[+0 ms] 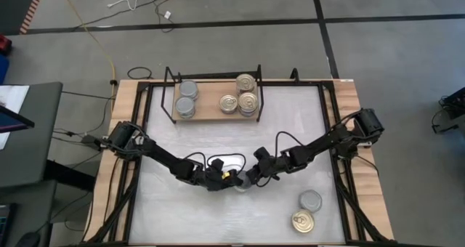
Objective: Stack canned seafood by type on shelf
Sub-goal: Put the green tuna can on the shelf
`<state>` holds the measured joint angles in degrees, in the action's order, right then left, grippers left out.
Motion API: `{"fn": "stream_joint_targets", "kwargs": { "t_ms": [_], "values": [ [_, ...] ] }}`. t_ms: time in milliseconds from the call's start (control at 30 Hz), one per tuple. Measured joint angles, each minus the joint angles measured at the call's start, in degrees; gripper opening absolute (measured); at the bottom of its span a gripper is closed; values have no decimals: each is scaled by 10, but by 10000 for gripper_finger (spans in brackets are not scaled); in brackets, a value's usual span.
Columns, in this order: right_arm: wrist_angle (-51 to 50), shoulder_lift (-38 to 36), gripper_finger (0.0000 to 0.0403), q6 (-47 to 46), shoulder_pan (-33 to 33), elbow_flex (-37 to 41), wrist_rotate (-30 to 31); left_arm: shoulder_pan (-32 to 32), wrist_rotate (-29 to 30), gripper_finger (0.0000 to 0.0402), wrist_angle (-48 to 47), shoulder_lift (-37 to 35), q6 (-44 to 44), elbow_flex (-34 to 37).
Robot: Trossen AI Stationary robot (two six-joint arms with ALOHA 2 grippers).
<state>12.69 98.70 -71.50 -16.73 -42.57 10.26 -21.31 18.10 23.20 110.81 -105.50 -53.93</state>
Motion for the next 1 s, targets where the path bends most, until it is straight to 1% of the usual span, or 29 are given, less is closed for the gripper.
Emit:
{"fn": "stream_joint_targets", "kwargs": {
  "t_ms": [333,400,633,800,1000],
  "values": [
    [26,1,25,31,5,1,1,8,12,275,12,0,-10,0],
    [35,1,27,36,8,1,12,10,12,275,18,0,-9,0],
    [45,1,25,56,9,1,26,24,1,270,31,0,30,0],
    [42,1,28,56,9,1,26,27,0,238,26,0,39,0],
    [34,0,27,58,9,1,26,27,1,170,18,0,38,0]
  ]
}}
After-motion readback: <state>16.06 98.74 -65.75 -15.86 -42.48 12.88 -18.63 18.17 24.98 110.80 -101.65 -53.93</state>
